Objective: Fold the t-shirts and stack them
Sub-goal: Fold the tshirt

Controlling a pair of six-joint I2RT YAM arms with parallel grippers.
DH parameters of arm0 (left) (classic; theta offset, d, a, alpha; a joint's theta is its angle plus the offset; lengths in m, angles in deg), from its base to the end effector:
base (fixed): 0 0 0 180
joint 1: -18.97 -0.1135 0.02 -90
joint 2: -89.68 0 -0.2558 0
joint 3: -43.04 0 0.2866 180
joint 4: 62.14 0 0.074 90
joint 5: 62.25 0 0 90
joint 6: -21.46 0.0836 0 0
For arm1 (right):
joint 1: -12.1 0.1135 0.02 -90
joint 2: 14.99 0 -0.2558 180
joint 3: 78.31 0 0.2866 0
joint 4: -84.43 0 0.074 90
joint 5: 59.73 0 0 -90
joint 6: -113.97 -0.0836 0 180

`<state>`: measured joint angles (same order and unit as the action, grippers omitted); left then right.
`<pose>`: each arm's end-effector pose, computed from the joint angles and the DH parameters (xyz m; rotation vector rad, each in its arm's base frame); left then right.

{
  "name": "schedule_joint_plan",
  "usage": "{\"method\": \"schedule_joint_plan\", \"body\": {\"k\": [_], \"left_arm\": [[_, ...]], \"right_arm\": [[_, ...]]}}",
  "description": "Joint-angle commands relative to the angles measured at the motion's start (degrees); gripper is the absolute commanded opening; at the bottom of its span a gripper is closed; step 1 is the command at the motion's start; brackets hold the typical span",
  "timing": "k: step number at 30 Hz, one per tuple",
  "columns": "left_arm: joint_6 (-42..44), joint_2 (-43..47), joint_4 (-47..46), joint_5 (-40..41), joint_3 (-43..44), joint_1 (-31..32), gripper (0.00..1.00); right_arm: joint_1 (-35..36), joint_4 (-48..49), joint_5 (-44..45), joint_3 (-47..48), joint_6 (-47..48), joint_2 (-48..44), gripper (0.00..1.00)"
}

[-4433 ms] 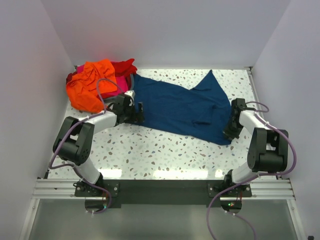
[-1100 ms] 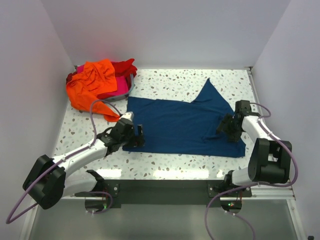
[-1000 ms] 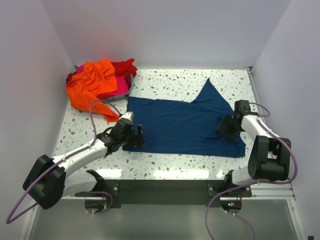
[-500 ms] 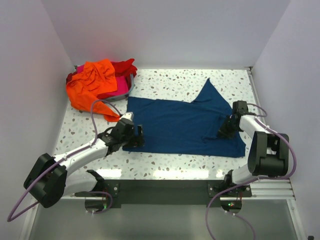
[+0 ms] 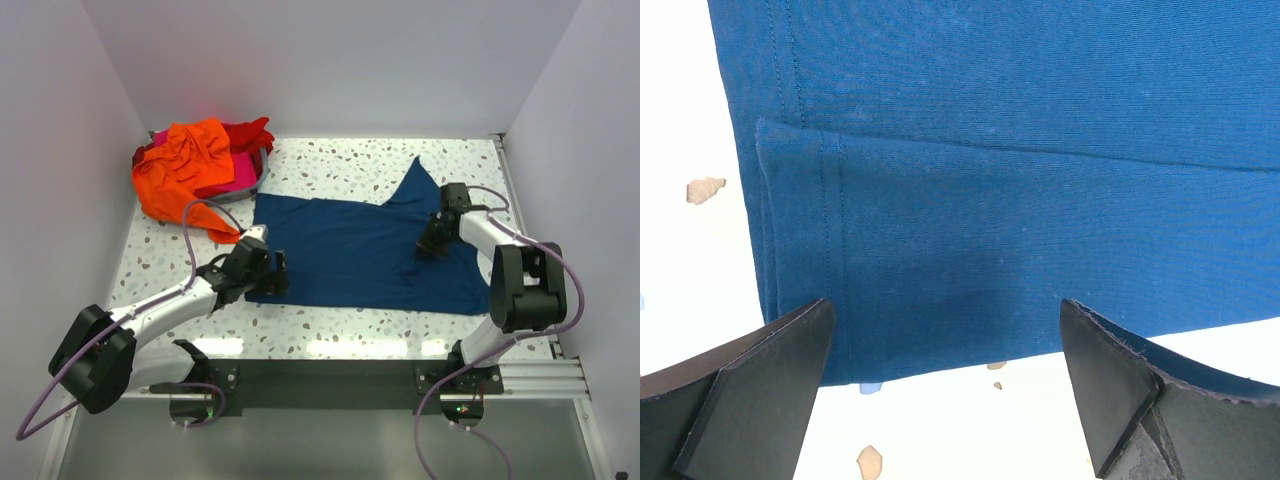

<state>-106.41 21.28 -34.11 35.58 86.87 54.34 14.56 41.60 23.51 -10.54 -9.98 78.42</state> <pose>0.2363 -0.1538 0.1076 -0.1131 2.5125 -0.3696 0.3505 0.0249 0.0988 0.7304 2.7067 0.3238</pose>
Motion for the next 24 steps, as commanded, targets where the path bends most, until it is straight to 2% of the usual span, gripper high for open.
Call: {"method": "schedule_joint_plan", "body": {"k": [1, 10, 21, 24], "left_arm": [[1.0, -0.2, -0.8, 1.1, -0.1, 0.0, 1.00], [1.0, -0.4, -0.7, 1.0, -0.2, 0.0, 1.00], [1.0, -0.9, -0.6, 1.0, -0.1, 0.0, 1.00], [0.9, -0.9, -0.6, 1.0, 0.1, 0.0, 1.00]], "right_arm": [[2.4, 0.4, 1.9, 5.0, -2.1, 2.9, 0.00], [5.3, -1.0, 5.0, 11.6, -2.3, 8.3, 0.00], [7.5, 0.4, 3.1, 13.7, -3.3, 11.1, 0.01], [8.0, 1.3, 1.5, 13.8, -3.0, 10.6, 0.04]]}}
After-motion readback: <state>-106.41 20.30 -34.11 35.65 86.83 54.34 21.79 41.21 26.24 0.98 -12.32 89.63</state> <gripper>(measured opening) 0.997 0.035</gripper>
